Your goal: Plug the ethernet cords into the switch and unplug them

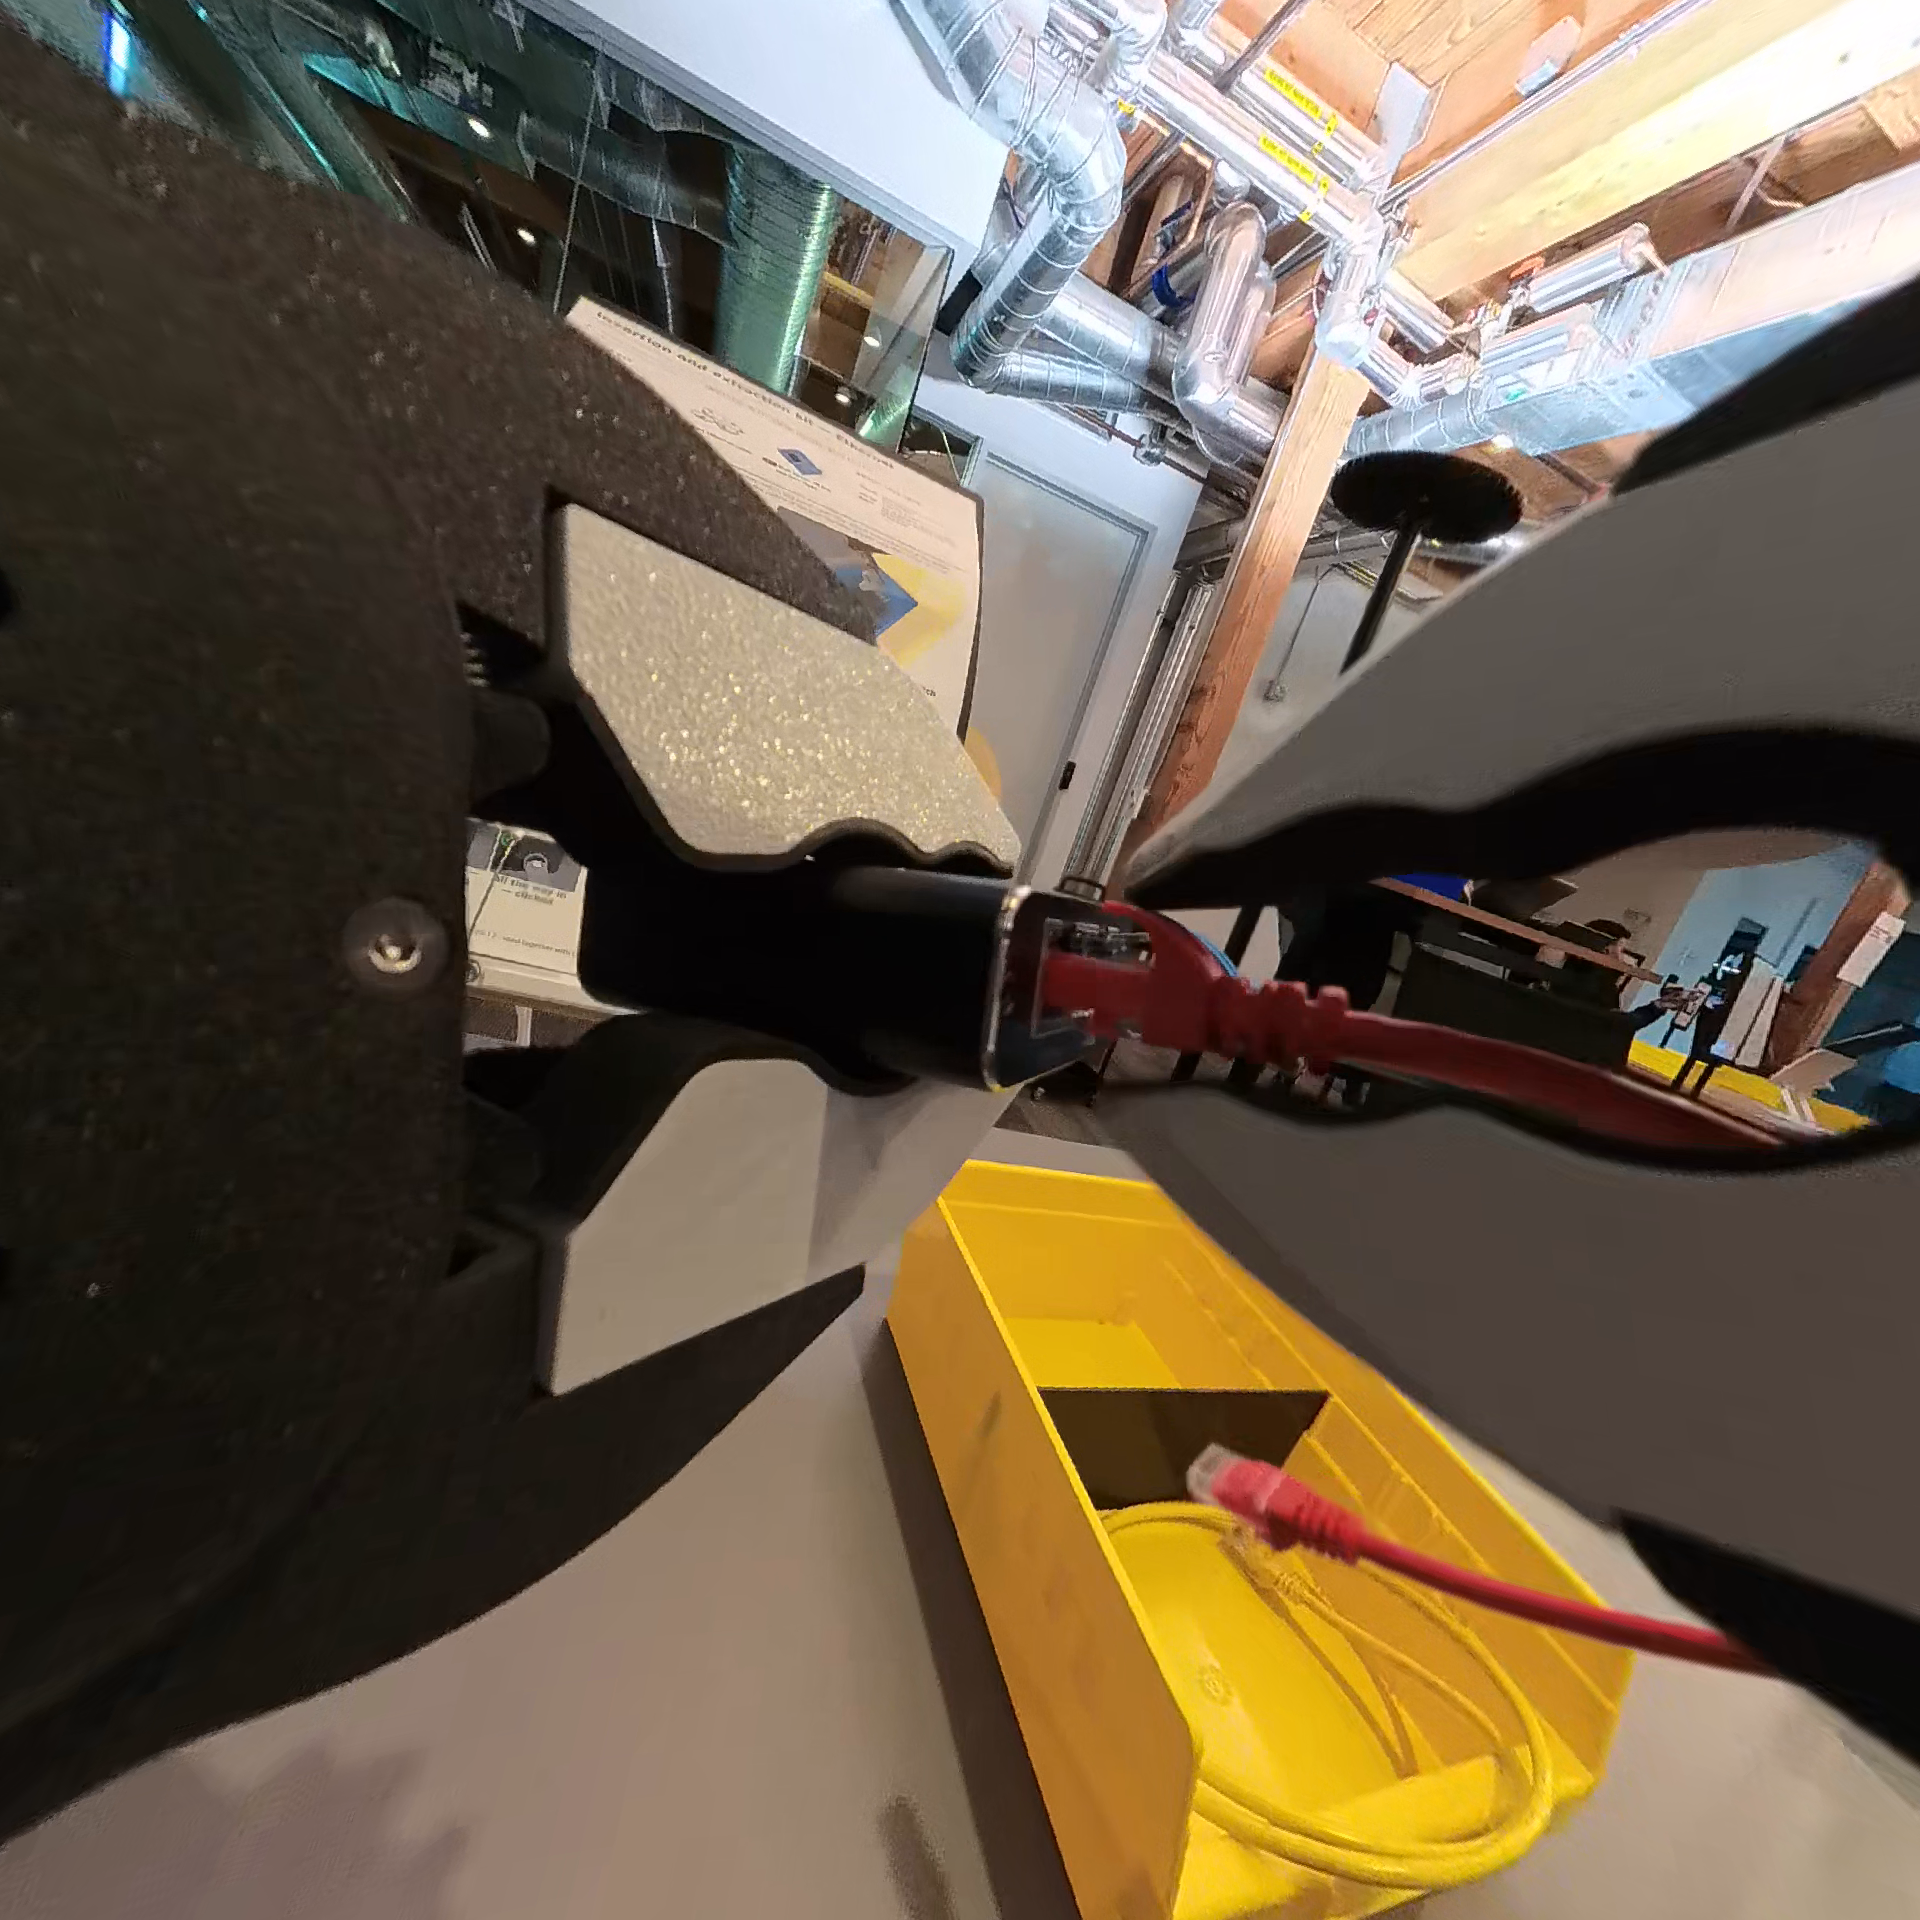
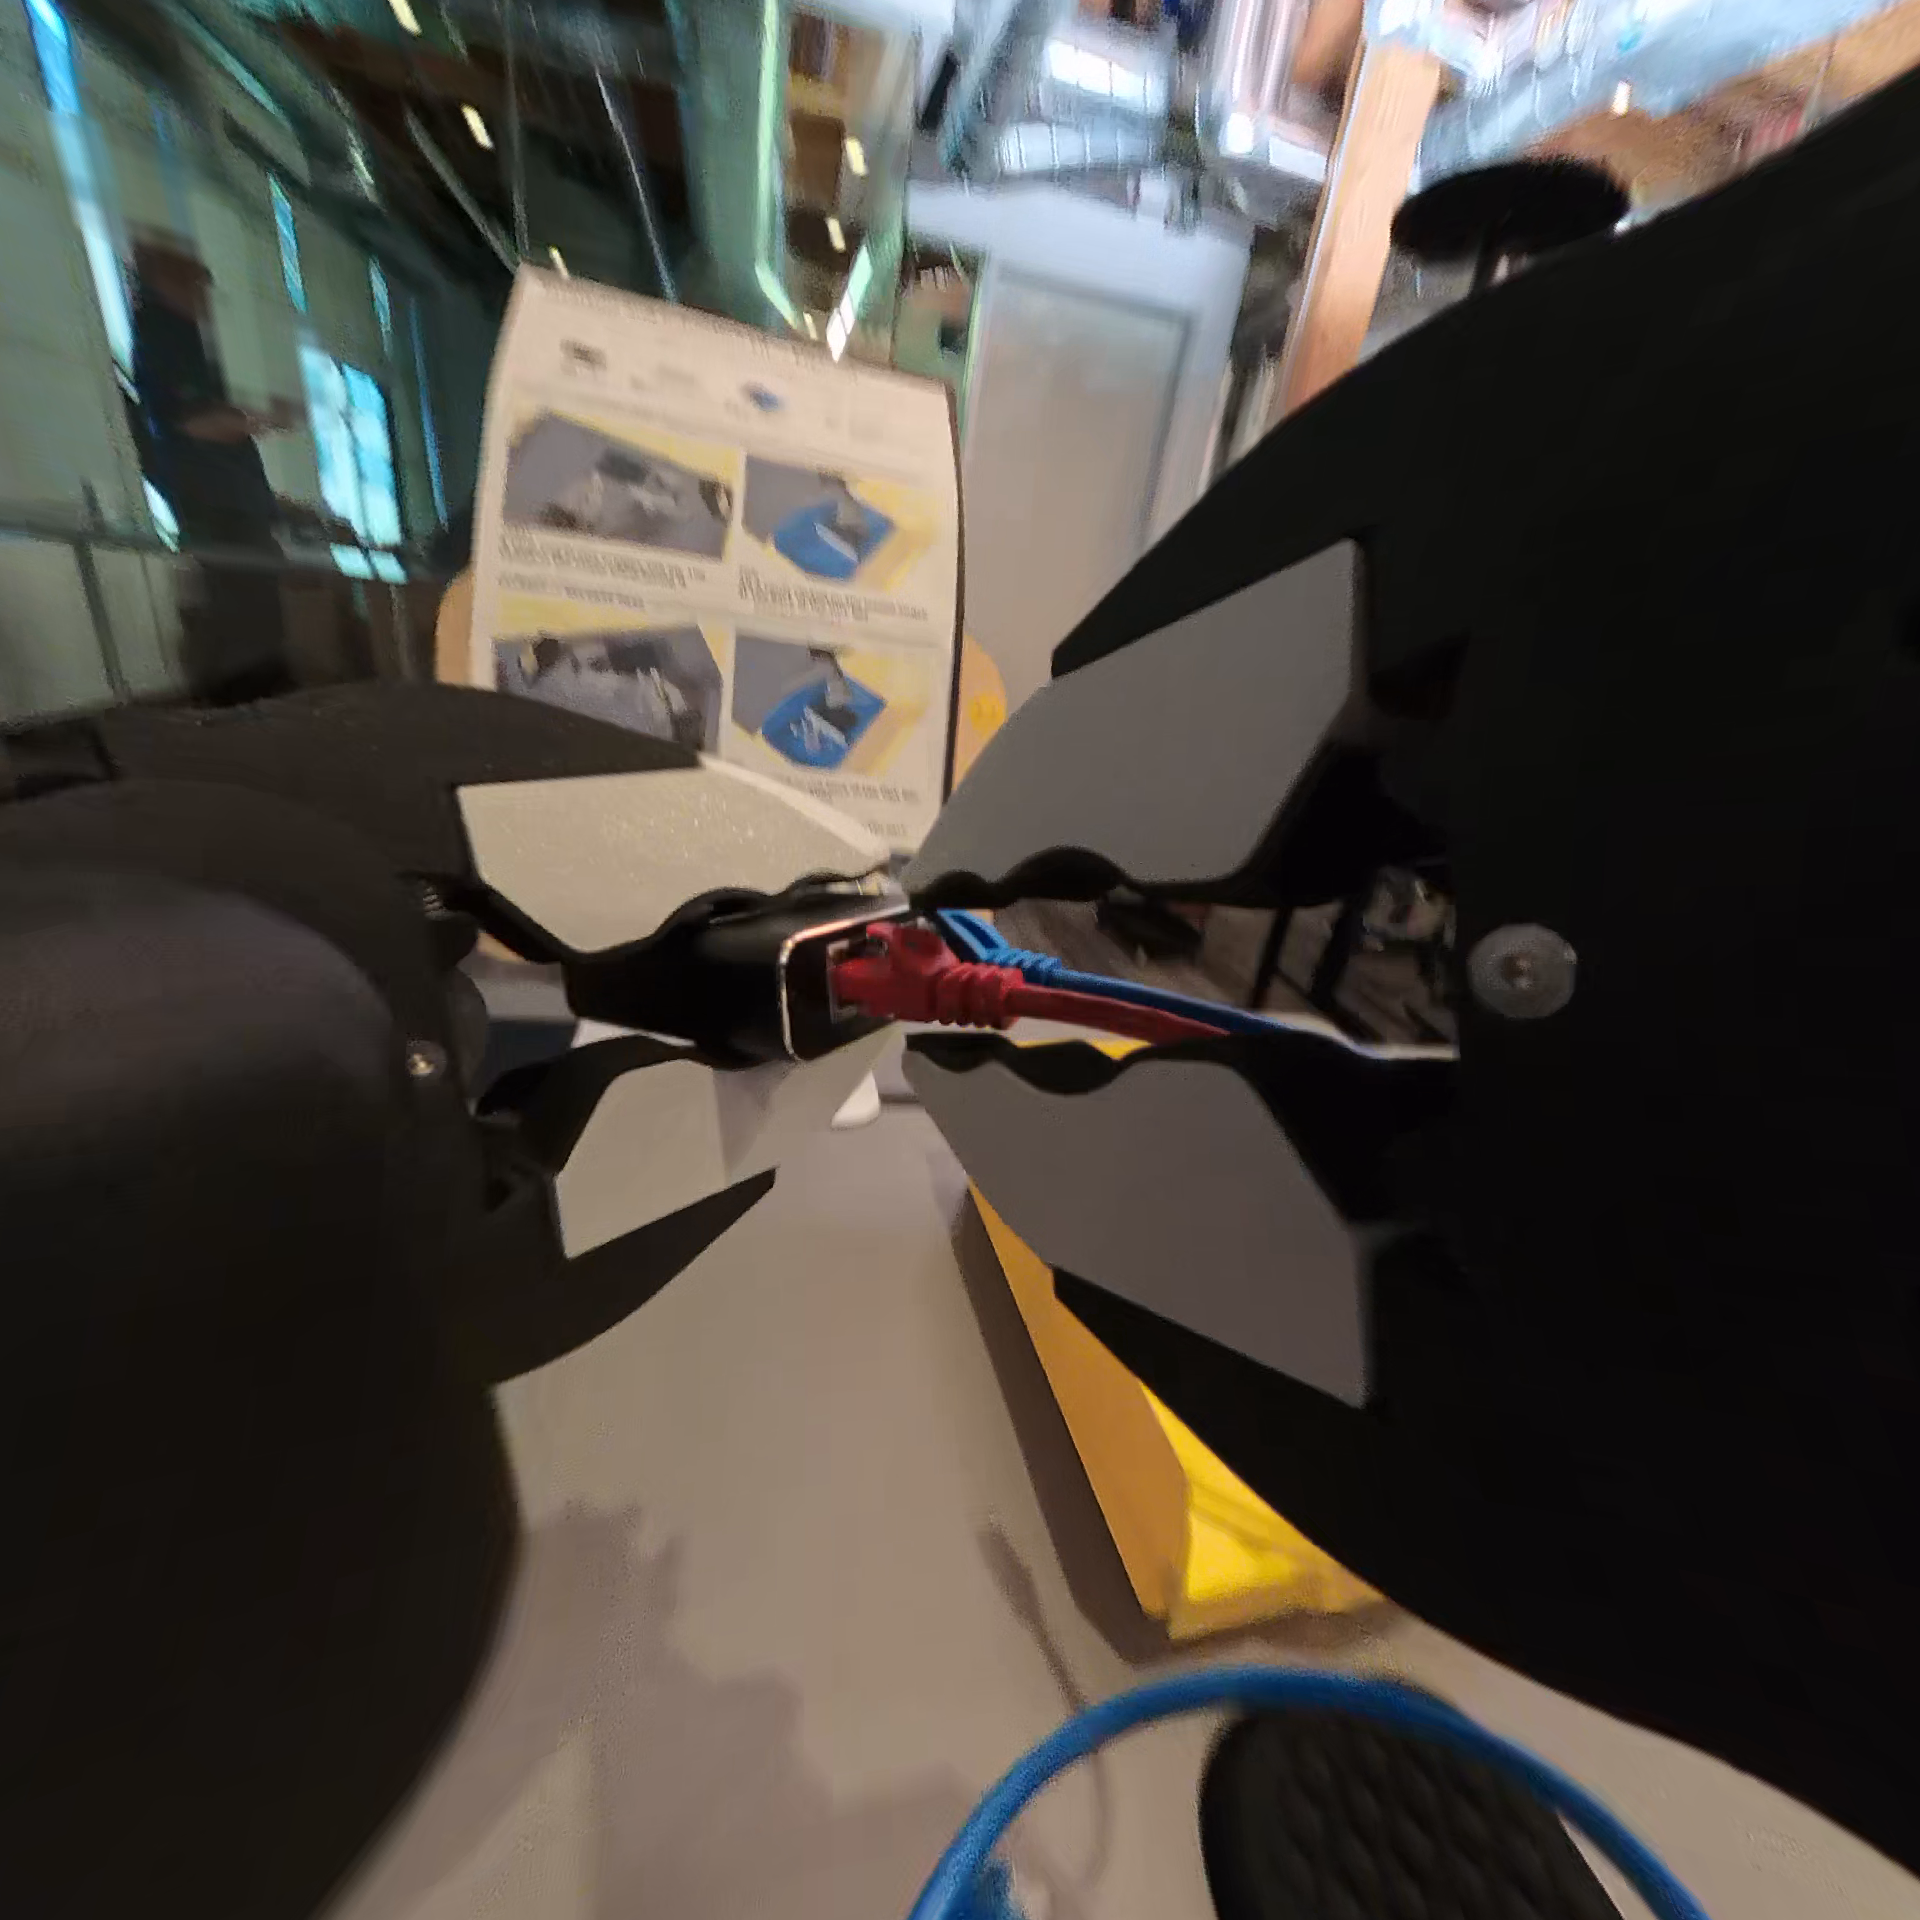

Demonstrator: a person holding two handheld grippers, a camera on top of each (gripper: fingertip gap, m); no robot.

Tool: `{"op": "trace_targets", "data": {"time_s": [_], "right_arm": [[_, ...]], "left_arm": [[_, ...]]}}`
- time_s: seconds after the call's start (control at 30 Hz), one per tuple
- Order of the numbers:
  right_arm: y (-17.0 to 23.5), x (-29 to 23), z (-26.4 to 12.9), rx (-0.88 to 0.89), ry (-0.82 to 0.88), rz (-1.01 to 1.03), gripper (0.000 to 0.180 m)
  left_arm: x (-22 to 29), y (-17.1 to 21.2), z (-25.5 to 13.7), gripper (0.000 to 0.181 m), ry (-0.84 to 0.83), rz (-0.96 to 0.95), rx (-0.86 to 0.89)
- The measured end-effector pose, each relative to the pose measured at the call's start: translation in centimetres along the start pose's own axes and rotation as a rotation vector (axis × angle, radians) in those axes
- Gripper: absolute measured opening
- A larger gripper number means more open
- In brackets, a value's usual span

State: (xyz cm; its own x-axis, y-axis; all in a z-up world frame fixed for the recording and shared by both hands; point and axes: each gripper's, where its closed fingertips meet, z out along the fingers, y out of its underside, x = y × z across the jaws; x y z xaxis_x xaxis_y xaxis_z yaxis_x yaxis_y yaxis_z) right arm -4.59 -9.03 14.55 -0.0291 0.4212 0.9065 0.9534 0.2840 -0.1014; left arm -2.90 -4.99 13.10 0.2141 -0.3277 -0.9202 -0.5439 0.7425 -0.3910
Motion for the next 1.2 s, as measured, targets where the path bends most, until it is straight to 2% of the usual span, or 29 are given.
{"op": "trace_targets", "data": {"time_s": [0.13,0.37,0.63,0.8,1.07,1.2], "right_arm": [[-0.9,0.3,-1.1,0.079,0.169,-0.152,0.017],[-1.0,-0.1,-2.1,0.152,0.273,-0.170,0.016],[-0.8,-0.6,-2.5,0.168,0.313,-0.206,0.016],[-0.8,-1.0,-2.8,0.166,0.265,-0.199,0.014],[-0.4,-0.6,-2.5,0.149,0.244,-0.180,0.013],[0.0,-0.6,-2.2,0.125,0.245,-0.227,0.012]], "left_arm": [[-1.0,-0.9,-0.7,0.028,-0.091,0.079,0.000],[-0.7,-2.1,-0.9,0.028,-0.109,0.122,0.016],[0.1,-2.5,-0.6,0.028,-0.076,0.129,0.000],[0.5,-2.8,-0.5,0.027,-0.059,0.124,0.017],[-0.2,-2.9,0.0,0.028,-0.171,0.152,0.036],[-0.4,-2.5,0.5,0.027,-0.202,0.107,0.008]]}}
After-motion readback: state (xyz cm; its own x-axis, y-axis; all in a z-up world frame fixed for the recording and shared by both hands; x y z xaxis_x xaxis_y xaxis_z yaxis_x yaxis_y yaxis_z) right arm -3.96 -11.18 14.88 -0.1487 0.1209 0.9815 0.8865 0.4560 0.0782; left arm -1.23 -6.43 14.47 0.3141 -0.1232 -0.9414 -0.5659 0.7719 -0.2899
